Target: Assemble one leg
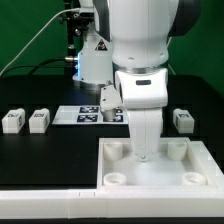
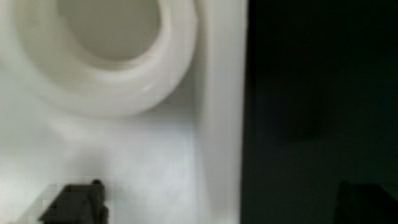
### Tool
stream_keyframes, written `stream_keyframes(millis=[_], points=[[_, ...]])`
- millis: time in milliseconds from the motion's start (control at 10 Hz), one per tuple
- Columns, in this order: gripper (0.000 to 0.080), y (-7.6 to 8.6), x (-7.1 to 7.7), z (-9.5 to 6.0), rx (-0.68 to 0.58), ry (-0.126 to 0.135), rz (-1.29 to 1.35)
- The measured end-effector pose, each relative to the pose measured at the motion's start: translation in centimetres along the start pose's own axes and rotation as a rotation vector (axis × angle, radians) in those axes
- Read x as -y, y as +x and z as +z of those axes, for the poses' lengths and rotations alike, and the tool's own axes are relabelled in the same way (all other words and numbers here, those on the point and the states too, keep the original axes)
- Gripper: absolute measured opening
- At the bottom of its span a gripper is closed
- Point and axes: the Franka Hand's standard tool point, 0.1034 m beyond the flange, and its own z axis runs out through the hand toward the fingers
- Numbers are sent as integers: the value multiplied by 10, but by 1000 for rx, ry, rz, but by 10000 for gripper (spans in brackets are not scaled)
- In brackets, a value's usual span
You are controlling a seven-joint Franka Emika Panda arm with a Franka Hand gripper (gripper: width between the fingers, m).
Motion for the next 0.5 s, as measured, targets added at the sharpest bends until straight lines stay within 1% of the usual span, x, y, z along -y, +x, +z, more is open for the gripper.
stream_keyframes(millis=[400, 500], points=[[649, 0, 0, 0, 0, 0, 1], [649, -1, -1, -12, 7, -6, 18]])
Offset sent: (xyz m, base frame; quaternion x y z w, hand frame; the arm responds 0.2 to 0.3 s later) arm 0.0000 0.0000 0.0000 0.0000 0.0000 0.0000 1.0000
